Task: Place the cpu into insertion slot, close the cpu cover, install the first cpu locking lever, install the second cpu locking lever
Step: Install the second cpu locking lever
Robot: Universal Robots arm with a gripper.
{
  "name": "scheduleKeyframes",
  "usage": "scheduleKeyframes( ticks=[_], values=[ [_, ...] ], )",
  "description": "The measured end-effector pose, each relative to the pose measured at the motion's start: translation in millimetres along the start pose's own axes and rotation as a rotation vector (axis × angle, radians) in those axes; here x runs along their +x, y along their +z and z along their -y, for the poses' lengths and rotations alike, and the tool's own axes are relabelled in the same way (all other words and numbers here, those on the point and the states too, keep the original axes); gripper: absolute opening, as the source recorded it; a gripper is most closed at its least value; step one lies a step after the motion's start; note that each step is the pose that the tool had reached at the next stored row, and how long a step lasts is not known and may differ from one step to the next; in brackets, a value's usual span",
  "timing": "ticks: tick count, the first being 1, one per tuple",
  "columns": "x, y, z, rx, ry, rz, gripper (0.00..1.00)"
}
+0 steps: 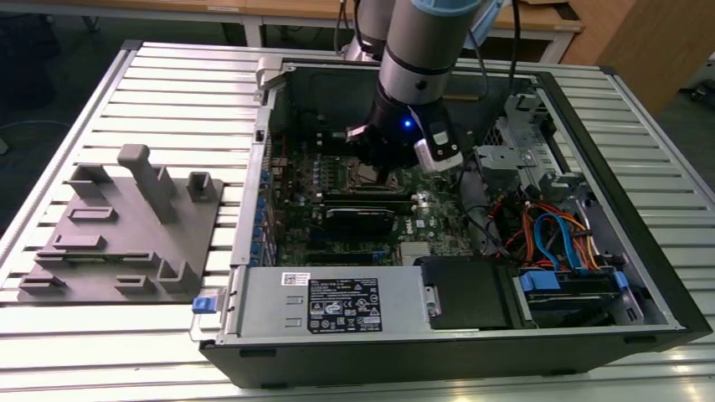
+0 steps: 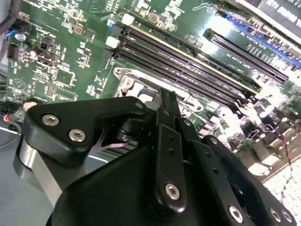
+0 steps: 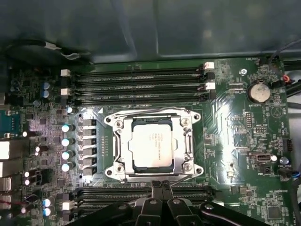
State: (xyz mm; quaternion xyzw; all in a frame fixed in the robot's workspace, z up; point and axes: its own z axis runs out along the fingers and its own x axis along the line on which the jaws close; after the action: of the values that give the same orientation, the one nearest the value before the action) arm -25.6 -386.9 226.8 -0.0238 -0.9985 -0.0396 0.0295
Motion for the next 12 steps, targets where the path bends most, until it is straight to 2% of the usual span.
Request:
scheduleKeyframes(
  ticks=[2, 5, 12],
  values=[
    [0.1, 0.3, 0.4, 0.0016, -0.013, -0.0049, 0.1],
    [2.8, 0.7, 2.7, 0.0021, -0.021, -0.0056, 0.1],
    [18.9, 2.4, 6.6, 0.0012, -0.022, -0.0057, 0.1]
  ],
)
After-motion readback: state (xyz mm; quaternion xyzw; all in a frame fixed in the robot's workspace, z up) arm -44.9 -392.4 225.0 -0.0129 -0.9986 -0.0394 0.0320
